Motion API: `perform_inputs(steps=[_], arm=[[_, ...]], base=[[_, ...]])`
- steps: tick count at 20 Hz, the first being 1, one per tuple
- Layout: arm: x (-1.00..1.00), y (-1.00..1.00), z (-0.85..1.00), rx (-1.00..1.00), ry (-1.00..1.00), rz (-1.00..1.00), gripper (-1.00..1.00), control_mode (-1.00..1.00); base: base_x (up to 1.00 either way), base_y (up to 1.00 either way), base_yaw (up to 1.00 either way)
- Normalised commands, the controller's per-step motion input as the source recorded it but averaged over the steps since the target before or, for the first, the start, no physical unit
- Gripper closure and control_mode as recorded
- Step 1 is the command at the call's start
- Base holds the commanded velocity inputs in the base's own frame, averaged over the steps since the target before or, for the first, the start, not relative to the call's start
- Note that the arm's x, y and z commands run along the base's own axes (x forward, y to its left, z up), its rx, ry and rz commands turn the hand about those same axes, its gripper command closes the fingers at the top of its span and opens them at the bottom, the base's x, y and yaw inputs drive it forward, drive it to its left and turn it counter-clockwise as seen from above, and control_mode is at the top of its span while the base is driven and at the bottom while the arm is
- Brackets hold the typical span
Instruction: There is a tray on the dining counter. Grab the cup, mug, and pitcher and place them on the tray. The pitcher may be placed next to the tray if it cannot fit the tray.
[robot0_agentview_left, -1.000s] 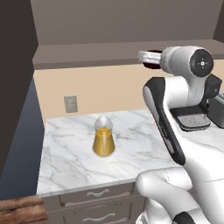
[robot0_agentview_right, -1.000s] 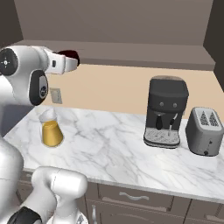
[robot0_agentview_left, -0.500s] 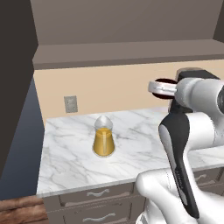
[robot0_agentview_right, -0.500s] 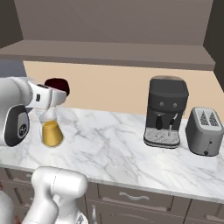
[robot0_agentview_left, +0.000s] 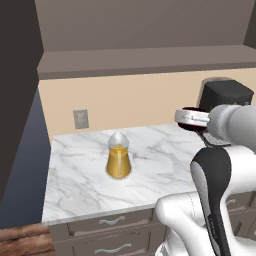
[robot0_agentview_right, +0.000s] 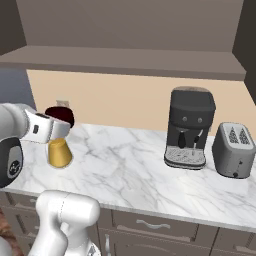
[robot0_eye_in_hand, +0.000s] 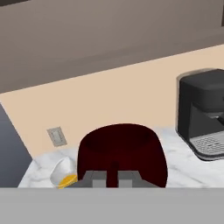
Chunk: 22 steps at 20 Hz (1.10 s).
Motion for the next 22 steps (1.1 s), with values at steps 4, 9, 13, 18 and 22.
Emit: perform_inputs(steps=[4,9,13,18,22], arm=[[-0.02,0.00,-0.06,0.00,0.00,0.00,1.00,1.00],[0.00,0.00,0.00,0.00,0.00,0.00,1.00,1.00],[0.00,0.00,0.00,0.00,0.00,0.00,1.00,1.00],[0.00,0.00,0.00,0.00,0.00,0.00,1.00,1.00],[0.00,0.00,0.00,0.00,0.00,0.00,1.00,1.00]], base=[[-0.05,-0.02,0.00],[-0.84,-0.43,-0.21],[-0.63,-0.52,-0.83],[-0.05,-0.04,-1.00],[-0.01,0.00,-1.00]])
